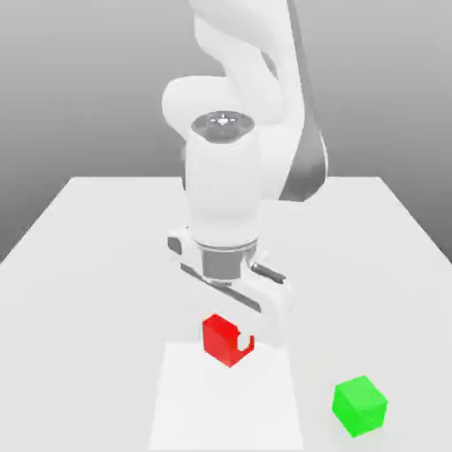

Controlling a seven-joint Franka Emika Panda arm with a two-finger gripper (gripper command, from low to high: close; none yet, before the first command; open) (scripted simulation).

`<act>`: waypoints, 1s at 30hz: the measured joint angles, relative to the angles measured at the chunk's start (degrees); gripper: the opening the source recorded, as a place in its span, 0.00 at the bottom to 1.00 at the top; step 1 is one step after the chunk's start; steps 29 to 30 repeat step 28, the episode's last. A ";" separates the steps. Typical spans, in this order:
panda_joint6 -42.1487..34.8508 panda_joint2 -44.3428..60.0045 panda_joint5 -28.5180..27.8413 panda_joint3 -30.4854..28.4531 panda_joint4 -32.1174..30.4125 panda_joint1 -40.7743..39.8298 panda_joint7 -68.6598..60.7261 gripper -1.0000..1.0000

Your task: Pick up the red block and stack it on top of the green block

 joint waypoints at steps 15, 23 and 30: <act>-5.85 4.60 -5.70 3.62 9.53 11.01 21.16 0.00; 0.70 15.09 -15.74 -0.46 12.33 16.47 32.24 1.00; 0.70 15.09 -15.74 -0.46 12.33 16.47 32.24 1.00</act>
